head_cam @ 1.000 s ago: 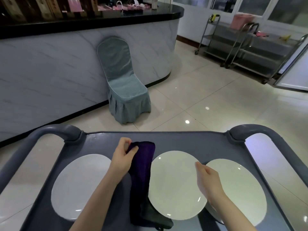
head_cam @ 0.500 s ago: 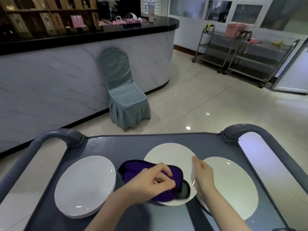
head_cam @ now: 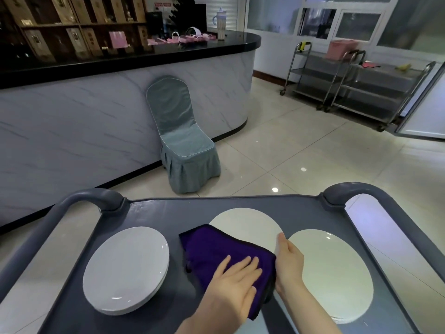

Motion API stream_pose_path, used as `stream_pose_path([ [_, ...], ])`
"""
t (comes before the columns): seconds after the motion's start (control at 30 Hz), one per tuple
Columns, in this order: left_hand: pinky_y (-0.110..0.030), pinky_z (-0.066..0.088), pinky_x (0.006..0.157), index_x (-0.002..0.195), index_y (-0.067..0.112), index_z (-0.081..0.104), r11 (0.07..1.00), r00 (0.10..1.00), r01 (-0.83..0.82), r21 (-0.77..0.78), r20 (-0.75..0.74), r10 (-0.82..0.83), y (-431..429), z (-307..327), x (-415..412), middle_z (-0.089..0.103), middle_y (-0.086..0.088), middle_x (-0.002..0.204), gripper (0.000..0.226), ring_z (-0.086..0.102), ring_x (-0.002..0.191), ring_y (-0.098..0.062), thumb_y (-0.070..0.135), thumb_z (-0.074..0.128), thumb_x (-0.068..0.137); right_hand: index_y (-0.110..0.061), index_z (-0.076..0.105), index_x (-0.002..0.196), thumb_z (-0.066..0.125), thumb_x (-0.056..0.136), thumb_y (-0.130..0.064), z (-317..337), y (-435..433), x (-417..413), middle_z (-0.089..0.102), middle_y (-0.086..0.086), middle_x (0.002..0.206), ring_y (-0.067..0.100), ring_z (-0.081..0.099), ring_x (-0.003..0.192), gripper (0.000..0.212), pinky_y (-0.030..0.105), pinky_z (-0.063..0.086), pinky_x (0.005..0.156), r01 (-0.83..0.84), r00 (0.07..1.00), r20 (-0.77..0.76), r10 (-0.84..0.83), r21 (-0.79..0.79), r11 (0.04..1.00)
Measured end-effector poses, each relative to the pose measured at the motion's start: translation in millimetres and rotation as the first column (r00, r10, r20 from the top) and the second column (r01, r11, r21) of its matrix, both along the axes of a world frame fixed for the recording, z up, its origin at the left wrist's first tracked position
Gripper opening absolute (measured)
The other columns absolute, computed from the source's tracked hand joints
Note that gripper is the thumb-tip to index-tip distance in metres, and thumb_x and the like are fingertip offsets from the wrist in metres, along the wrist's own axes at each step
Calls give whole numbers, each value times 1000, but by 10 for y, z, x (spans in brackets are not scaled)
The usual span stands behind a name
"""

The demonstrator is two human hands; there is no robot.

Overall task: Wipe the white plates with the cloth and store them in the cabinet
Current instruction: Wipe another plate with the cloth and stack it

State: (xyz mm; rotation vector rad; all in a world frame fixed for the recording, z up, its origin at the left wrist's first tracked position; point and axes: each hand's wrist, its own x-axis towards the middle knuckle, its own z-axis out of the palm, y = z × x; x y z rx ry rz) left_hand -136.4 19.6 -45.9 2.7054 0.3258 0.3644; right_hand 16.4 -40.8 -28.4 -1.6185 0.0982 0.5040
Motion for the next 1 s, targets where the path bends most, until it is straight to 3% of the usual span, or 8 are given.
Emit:
stream_pose_path([
  [0.13, -24, -9, 119, 153, 34, 23, 997, 993, 21, -78, -112, -30, 152, 165, 189, 10, 24, 159, 63, 0, 146, 7, 41, 23, 90, -16, 55, 53, 54, 101, -27, -28, 35, -160, 56, 1, 57, 21, 48, 64, 49, 39, 42, 69, -48, 999, 10, 47, 63, 997],
  [0.23, -28, -8, 119, 155, 35, 6, 995, 989, -87, 44, -113, 91, 399, 243, 259, -7, 23, 159, 66, -12, 146, 3, 47, 13, 91, -4, 62, 64, 57, 99, -28, -6, 56, -214, 60, 3, 62, 21, 50, 67, 42, 37, 44, 72, -66, 997, 48, 62, 102, 993],
  [0.37, -36, 23, 119, 150, 27, 37, 966, 960, -206, 153, -158, 230, 526, 259, 125, 31, 11, 157, 59, 33, 143, -8, 42, 30, 93, 15, 48, 80, 62, 96, -30, 116, 44, -64, 53, 10, 75, 21, 48, 73, 50, 36, 43, 74, -16, 1000, 14, 14, 195, 981],
  [0.47, -32, 30, 110, 143, 27, 46, 990, 981, -86, 108, -167, 104, 347, 179, -40, 43, 13, 150, 62, 47, 134, -7, 41, 45, 84, -12, 42, 65, 63, 91, -35, 251, 39, 82, 37, 3, 71, 20, 34, 70, 40, 33, 33, 68, 73, 997, 2, -75, 210, 975],
  [0.63, -27, 30, 107, 140, 29, 49, 992, 982, 114, 62, -158, -104, -89, 112, -27, 47, 16, 147, 68, 39, 137, 1, 34, 50, 72, -13, 54, 68, 57, 97, -36, 271, 27, 5, 52, 6, 67, 20, 47, 67, 37, 35, 42, 69, 13, 999, 34, -18, 140, 990],
  [0.87, -25, 4, 118, 156, 28, 15, 978, 983, -144, 151, -92, 159, 493, 356, 205, 6, 12, 163, 61, 7, 150, -6, 48, 23, 99, 9, 55, 73, 56, 100, -30, 258, 43, -304, 48, 23, 67, 17, 45, 73, 47, 37, 44, 71, -87, 992, 102, 75, 118, 989],
  [0.93, -25, -7, 119, 155, 32, -1, 968, 972, -208, 143, -85, 221, 647, 357, 152, -12, 16, 161, 63, -12, 148, -1, 53, 11, 97, 16, 51, 82, 59, 98, -27, 305, 37, -273, 46, 35, 79, 17, 44, 78, 46, 51, 32, 103, -56, 997, 70, 45, 163, 985],
  [1.0, -28, -4, 120, 155, 32, -2, 962, 965, -215, 166, -113, 235, 676, 346, 42, -10, 15, 162, 62, -13, 148, -1, 53, 12, 98, 3, 54, 75, 61, 97, -27, 410, 21, -176, 45, 21, 72, 17, 43, 80, 38, 30, 33, 78, -34, 998, 54, 23, 218, 975],
])
